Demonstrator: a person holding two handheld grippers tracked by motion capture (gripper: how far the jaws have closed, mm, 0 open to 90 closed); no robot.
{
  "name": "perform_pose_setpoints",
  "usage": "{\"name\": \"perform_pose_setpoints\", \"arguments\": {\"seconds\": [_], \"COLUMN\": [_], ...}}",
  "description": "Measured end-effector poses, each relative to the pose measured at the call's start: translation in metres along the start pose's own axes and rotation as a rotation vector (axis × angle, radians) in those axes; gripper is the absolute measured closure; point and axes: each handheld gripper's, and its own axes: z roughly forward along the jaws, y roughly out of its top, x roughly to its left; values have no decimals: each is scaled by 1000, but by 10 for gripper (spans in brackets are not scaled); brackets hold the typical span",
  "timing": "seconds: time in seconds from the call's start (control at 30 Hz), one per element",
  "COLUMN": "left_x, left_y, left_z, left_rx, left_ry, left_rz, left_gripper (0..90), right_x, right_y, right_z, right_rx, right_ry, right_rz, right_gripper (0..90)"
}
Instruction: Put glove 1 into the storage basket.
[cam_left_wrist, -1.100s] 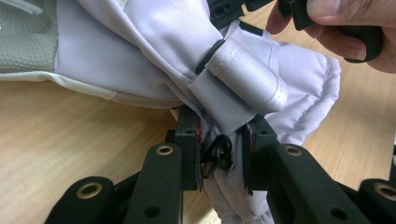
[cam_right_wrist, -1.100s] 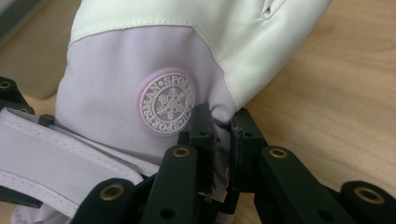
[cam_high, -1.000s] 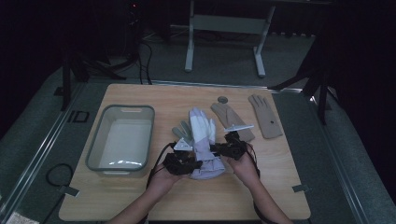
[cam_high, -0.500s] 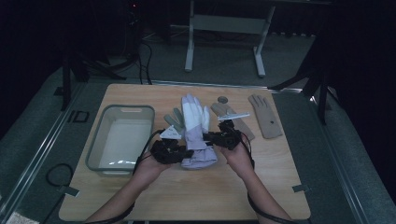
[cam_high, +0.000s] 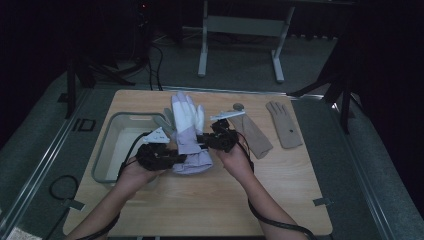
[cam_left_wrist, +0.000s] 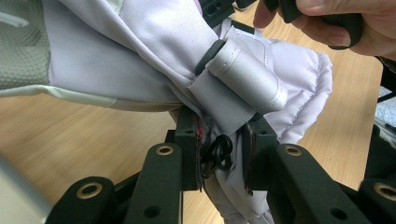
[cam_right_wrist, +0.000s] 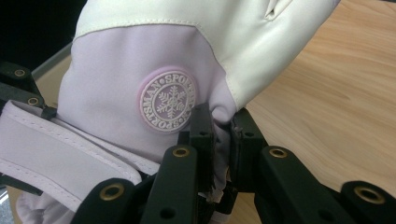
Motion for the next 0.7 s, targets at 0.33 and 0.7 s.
{"name": "perform_pose_setpoints", "arguments": {"seconds": [0.33, 0.7], "left_x": [19, 47], "left_y": [-12, -34], "left_z": [-37, -76], "left_rx": [1, -11], "left_ry": [38, 55], "left_rz": [-16, -50], "left_gripper": [728, 728], "right_x": [28, 62], "right_y": [25, 50], "right_z": [27, 61], "right_rx": [2, 19], "right_ry": [34, 68], "right_rz": [-31, -56], "right_gripper": [818, 818]}}
